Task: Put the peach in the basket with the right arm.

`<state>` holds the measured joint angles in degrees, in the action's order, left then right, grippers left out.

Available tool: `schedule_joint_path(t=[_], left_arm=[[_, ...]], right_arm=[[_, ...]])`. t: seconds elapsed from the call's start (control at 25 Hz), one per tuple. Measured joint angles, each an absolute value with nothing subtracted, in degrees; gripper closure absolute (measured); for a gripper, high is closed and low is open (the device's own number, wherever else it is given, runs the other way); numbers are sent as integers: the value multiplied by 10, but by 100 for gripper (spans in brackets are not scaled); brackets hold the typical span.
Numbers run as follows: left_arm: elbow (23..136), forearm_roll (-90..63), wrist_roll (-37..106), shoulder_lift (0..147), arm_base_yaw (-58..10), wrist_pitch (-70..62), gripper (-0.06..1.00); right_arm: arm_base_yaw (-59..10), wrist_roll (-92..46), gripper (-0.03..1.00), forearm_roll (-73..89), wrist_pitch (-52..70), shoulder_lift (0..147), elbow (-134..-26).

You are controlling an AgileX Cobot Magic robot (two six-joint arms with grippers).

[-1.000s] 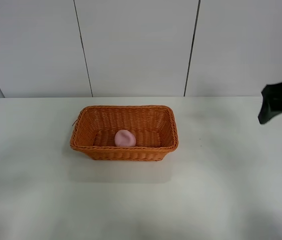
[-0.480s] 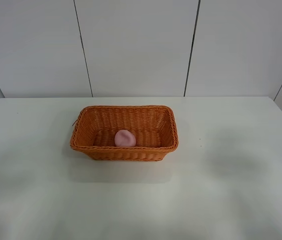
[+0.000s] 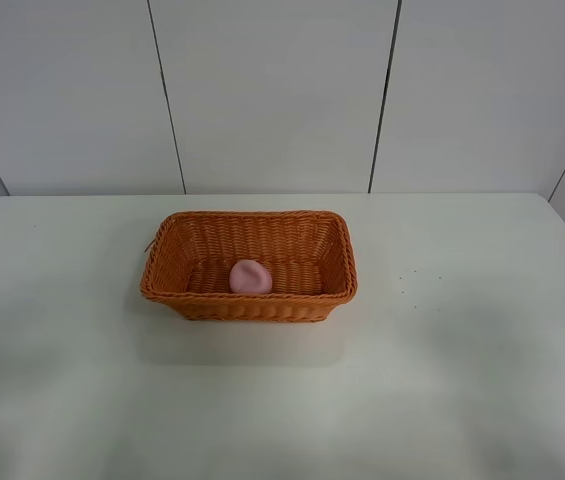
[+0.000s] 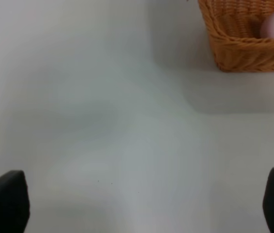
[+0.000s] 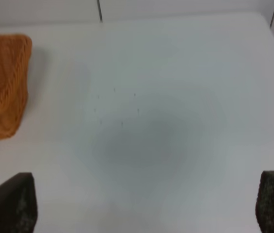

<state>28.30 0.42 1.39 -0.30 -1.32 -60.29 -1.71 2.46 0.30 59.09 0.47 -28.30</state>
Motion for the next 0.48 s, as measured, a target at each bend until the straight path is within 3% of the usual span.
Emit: schedule_joint_path(t=[0.48], left_arm=[[283, 4, 14, -3, -13, -603, -4]], right_arm=[[-17, 25, 27, 3, 591, -2, -282]])
